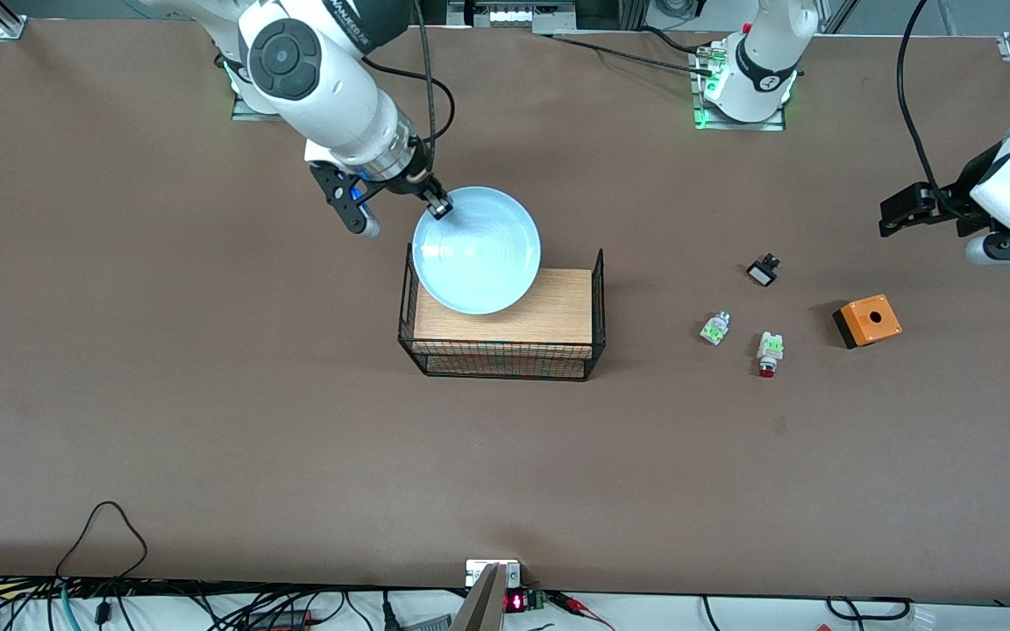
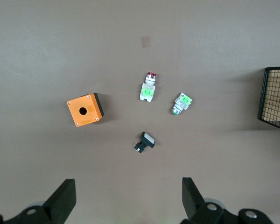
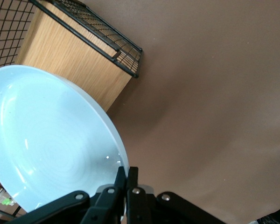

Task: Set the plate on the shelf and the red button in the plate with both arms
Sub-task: 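Lower the plate onto the basket while the left gripper reaches the red button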

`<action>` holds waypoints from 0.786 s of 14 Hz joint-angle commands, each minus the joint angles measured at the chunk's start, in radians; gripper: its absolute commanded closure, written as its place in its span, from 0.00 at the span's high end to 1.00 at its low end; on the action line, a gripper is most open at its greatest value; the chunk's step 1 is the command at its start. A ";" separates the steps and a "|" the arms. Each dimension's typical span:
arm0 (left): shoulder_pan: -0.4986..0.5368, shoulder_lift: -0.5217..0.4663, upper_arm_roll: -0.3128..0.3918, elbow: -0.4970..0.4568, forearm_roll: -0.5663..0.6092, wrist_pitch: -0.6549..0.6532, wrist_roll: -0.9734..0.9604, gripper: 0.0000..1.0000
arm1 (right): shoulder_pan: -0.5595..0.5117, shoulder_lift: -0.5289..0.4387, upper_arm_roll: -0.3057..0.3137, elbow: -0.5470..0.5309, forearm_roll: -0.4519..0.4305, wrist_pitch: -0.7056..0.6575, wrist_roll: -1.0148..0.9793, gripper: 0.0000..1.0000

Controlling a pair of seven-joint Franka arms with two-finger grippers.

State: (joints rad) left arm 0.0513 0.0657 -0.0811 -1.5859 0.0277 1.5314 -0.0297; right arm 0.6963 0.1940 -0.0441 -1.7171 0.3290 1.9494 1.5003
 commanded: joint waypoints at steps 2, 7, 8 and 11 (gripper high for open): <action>-0.005 0.072 -0.009 0.043 -0.011 -0.042 0.117 1.00 | 0.012 0.056 0.004 0.008 -0.001 0.084 0.020 0.00; -0.011 0.155 -0.009 0.044 -0.052 0.027 0.142 1.00 | 0.017 0.097 0.004 -0.009 -0.018 0.169 0.003 0.00; -0.016 0.179 -0.011 0.044 -0.048 0.047 0.142 1.00 | 0.017 0.107 0.004 -0.009 -0.018 0.190 0.001 0.00; -0.034 0.272 -0.012 0.044 -0.034 0.159 0.142 1.00 | 0.017 0.142 0.004 -0.012 -0.018 0.246 -0.003 0.00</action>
State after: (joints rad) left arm 0.0283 0.2639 -0.0953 -1.5855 -0.0098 1.6371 0.0902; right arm 0.7103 0.3176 -0.0395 -1.7247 0.3242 2.1428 1.4991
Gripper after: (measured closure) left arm 0.000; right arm 0.969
